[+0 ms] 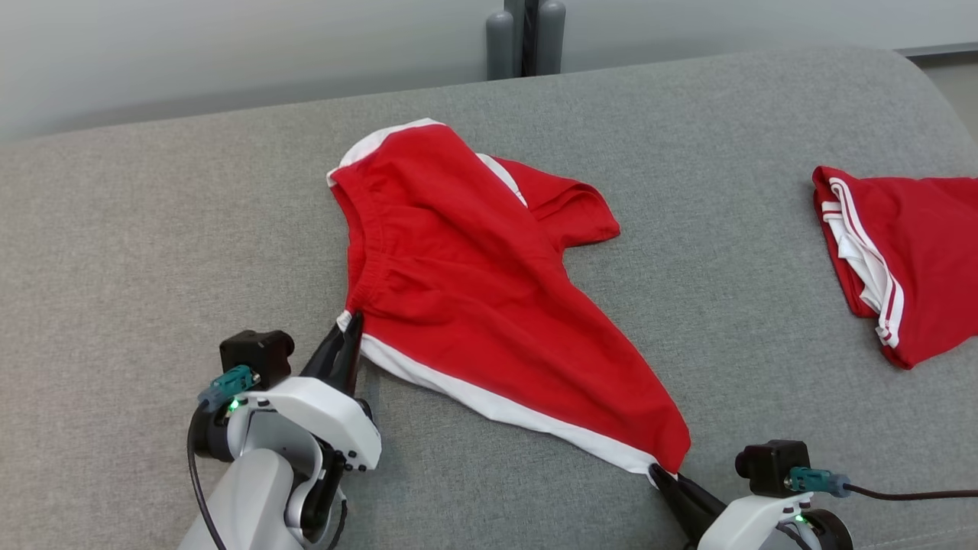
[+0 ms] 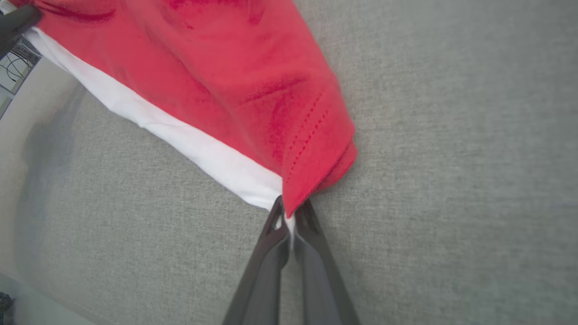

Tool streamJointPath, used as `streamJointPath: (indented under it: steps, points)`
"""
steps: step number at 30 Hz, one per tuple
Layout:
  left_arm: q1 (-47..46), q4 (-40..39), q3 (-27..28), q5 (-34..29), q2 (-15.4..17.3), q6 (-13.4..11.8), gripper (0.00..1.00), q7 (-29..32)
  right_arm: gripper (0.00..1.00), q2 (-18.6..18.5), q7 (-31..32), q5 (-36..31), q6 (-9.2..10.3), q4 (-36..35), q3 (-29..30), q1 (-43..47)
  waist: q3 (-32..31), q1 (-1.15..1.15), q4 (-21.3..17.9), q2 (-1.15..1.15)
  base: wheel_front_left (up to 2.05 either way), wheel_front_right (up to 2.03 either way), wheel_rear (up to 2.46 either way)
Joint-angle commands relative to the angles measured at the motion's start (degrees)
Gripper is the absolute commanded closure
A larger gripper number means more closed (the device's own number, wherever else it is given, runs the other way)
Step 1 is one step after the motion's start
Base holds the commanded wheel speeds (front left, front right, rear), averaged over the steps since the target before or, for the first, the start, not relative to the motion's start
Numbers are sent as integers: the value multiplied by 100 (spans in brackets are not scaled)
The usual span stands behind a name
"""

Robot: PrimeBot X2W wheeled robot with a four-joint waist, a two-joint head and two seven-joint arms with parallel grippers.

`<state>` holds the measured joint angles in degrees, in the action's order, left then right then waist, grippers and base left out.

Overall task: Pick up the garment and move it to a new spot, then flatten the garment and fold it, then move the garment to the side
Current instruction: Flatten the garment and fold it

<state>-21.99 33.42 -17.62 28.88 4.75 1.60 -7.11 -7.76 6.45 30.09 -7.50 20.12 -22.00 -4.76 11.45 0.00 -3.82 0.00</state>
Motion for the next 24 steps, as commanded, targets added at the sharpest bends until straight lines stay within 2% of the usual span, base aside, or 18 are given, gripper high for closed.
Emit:
streamJointPath:
  steps: [1, 8, 14, 16, 24]
  points:
    - [92, -39, -27, 53, 25, 2, 100, 22, 100, -50, 12, -34, 2, 10, -55, 20, -68, 0, 20, 0, 0, 0, 0]
    - [395, -401, -55, 283, 20, 115, 100, 281, 100, -354, 48, -20, 2, -543, 57, -184, -343, 0, 108, 0, 0, 0, 0]
    - [548, -1190, -105, 516, 126, 226, 100, 764, 100, -694, 265, -133, 1, -1007, 374, -555, -541, 0, 247, 0, 0, 0, 0]
    - [568, -1485, -218, 499, 199, 253, 100, 1027, 100, -693, 352, -167, 1, -1151, 466, -754, -604, 0, 274, 0, 0, 0, 0]
    - [307, -2743, -31, 1022, 401, 112, 100, 2083, 100, -841, 553, -455, 1, -1420, 638, -1730, -848, 0, 314, 0, 0, 0, 0]
